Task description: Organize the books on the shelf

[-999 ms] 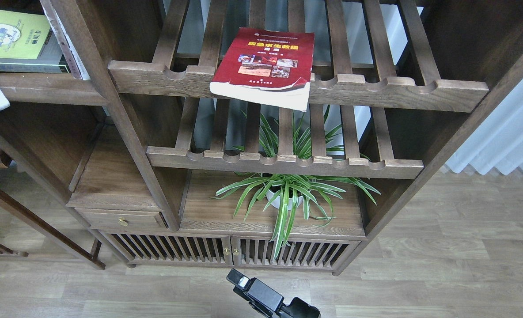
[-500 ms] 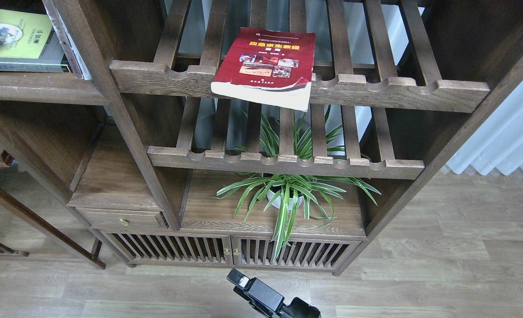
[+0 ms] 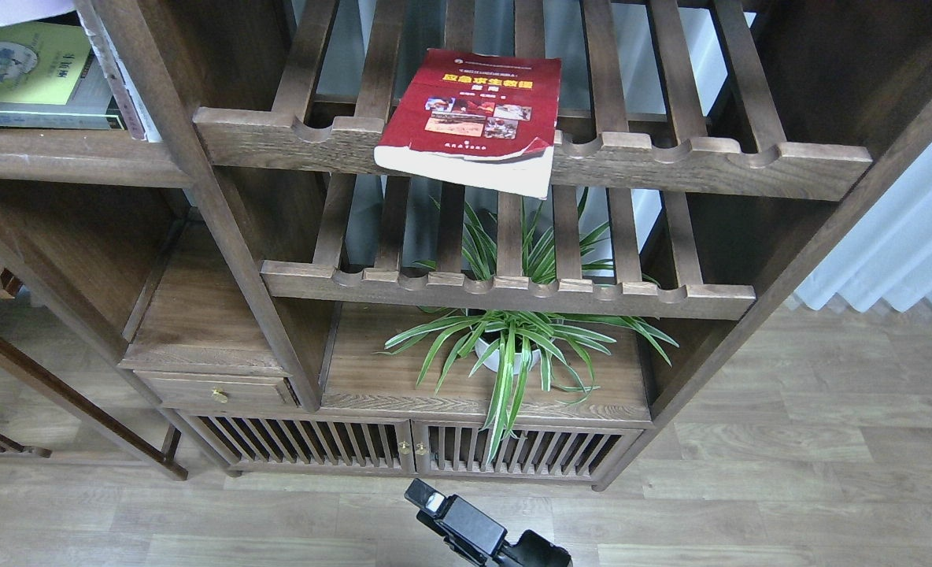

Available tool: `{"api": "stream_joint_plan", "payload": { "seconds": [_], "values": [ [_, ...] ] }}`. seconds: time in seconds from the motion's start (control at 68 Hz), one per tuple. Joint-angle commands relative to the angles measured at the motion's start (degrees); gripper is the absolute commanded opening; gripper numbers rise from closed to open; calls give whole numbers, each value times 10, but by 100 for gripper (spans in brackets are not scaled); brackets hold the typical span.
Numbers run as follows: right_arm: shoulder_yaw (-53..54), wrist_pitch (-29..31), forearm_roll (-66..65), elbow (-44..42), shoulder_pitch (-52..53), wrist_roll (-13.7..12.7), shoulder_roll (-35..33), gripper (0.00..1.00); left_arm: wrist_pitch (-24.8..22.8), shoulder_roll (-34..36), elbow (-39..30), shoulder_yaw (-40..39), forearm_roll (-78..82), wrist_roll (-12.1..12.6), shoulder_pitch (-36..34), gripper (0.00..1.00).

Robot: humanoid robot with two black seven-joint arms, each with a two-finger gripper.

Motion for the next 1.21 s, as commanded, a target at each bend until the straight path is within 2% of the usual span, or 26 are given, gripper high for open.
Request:
{"api": "stream_joint_plan", "payload": {
  "seconds": [0.0, 0.073, 0.132, 0.162, 0.367, 0.632, 1.029, 1.102, 1.161, 1.19],
  "values": [
    [0, 0, 4, 0, 0, 0, 0, 100, 0, -4, 20, 17, 0, 0, -16, 7],
    [0, 0, 4, 0, 0, 0, 0, 100, 0, -13, 30, 22, -1, 0, -21, 12],
    [0, 0, 4, 0, 0, 0, 0, 100, 0, -26, 31, 23, -7, 0, -20, 35],
    [0, 0, 4, 0, 0, 0, 0, 100, 0, -33, 31, 23, -8, 0, -17, 43],
    [0, 0, 4, 1, 1, 0, 0, 100, 0, -42, 28, 22, -80, -1, 16, 64],
    [0, 0, 5, 0, 1, 0, 0, 100, 0, -34, 4, -22, -93, -17, 60, 68],
    [0, 0, 4, 0, 1, 0, 0, 100, 0, -34, -31, -57, -93, -17, 107, 72],
    [1, 0, 4, 1, 0, 0, 0, 100, 0, -34, -43, -57, -93, -17, 125, 66],
    [1, 0, 4, 0, 1, 0, 0, 100, 0, -29, -51, -57, -94, -16, 137, 50],
    [1, 0, 5, 1, 0, 0, 0, 100, 0, -27, -53, -56, -94, -15, 140, 45]
  ]
}}
